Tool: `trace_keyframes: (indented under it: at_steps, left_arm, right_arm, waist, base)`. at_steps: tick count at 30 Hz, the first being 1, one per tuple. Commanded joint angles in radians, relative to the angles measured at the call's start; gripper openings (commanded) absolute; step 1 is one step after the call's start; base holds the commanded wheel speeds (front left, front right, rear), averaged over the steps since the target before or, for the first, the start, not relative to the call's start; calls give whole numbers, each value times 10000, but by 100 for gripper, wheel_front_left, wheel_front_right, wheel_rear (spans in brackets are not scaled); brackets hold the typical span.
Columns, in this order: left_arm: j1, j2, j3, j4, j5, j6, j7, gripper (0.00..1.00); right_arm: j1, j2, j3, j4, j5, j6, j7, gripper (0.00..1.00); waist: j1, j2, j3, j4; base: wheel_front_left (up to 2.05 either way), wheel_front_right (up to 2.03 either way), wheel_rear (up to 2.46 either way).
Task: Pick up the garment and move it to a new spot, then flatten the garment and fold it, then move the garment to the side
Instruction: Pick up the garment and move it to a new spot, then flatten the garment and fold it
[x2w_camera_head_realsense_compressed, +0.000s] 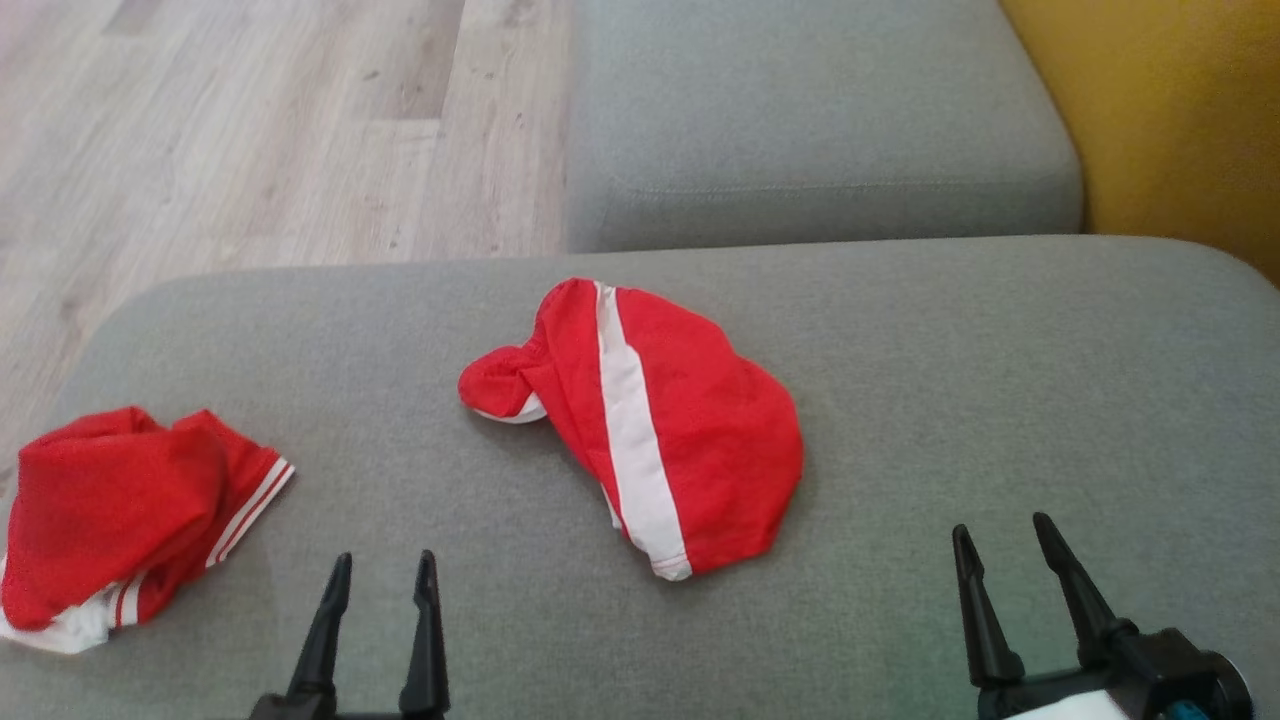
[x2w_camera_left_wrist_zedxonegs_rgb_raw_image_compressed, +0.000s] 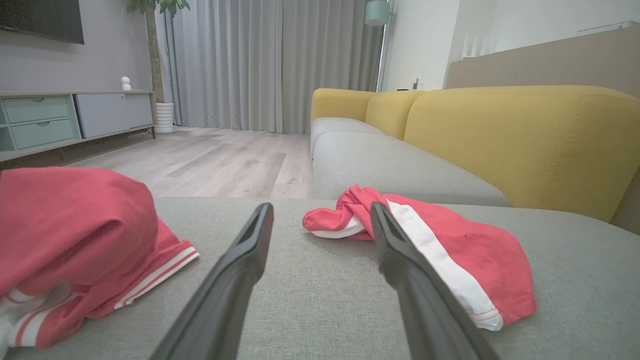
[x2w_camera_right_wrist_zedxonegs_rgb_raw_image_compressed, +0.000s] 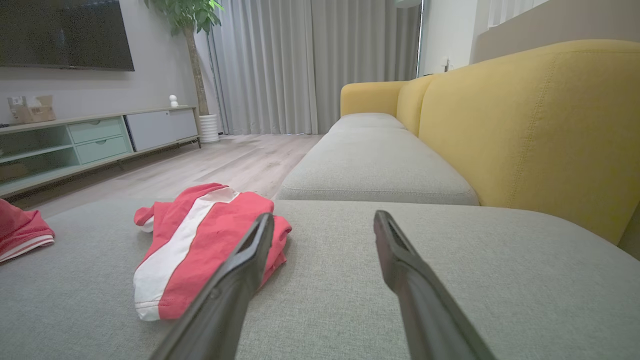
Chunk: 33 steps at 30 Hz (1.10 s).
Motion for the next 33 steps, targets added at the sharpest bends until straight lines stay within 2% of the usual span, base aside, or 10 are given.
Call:
trace_keyframes:
  at_steps: [1,15,29,33]
  left_arm:
    - [-344,-116,438,-288,115,-56,-97,100]
    - [-184,-214,577,69,292,-242,-97,100]
    - [-252,-222,367,209,92,-45,-97,100]
    - [-323,-222,93,382,-189,-153,-97,100]
  right_arm:
    - [-325,-71,276,-308,80,35,-26,100]
    - [-189,-71,318,-27,175,35,-26,100]
    - [-213,-70,297,30,159,35,-26,100]
    - [-236,-70,379,-1,96,35,-26,100]
  waist:
    - [1,0,-120,-109]
    - [1,0,-402,-270]
    - [1,0,-377,-207]
    - [1,0,-227,-274]
  base:
    - [0,0,0]
    - [0,0,0]
    - [0,0,0]
    - [0,0,0]
